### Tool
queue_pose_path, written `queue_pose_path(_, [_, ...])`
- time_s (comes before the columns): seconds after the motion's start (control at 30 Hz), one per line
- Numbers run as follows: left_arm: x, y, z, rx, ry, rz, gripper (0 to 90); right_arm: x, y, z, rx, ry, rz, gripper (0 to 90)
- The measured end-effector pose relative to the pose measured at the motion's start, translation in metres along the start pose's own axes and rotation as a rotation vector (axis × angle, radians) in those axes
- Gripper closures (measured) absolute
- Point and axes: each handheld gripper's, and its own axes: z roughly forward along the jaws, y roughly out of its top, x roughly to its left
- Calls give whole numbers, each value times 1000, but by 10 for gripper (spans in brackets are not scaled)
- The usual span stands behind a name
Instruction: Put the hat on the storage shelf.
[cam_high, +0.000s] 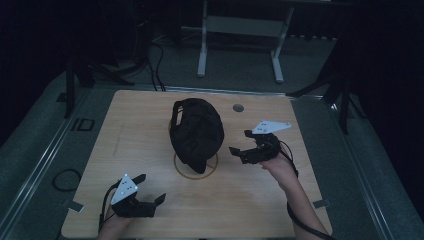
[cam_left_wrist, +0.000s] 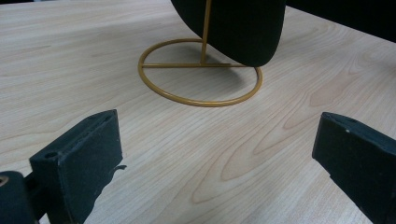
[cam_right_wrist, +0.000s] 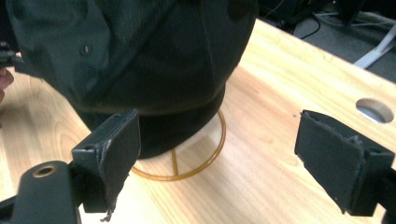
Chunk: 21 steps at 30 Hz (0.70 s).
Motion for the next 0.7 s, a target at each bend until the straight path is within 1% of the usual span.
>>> queue_pose_path(0.23, [0, 0, 0, -3, 0, -2, 21, 0, -19, 4, 27, 15, 4, 143])
queue_pose_path(0.33, [1, 0, 0, -3, 0, -4, 21, 0, -24, 5, 21, 11, 7, 143])
queue_pose_path(0.37, [1, 0, -1, -3, 2, -4, 21, -1, -29, 5, 20, 10, 15, 143])
queue_pose_path(0.43, [1, 1, -1, -8, 10, -5, 21, -1, -33, 6, 19, 8, 19, 143])
queue_pose_path(0.47, [1, 1, -1, -8, 10, -5, 21, -1, -33, 6, 19, 8, 19, 143])
queue_pose_path(0.5, [2, 2, -2, -11, 12, -5, 21, -2, -38, 7, 28, 12, 18, 143])
queue_pose_path(0.6, [2, 1, -2, -11, 12, -7, 21, -2, -43, 8, 38, 16, 23, 143])
queue_pose_path(0.63, [2, 1, -2, -9, 10, -5, 21, -2, -48, 10, 50, 23, 26, 142])
queue_pose_path(0.7, [2, 1, -2, -8, 9, -5, 21, -2, -53, 12, 54, 26, 32, 142])
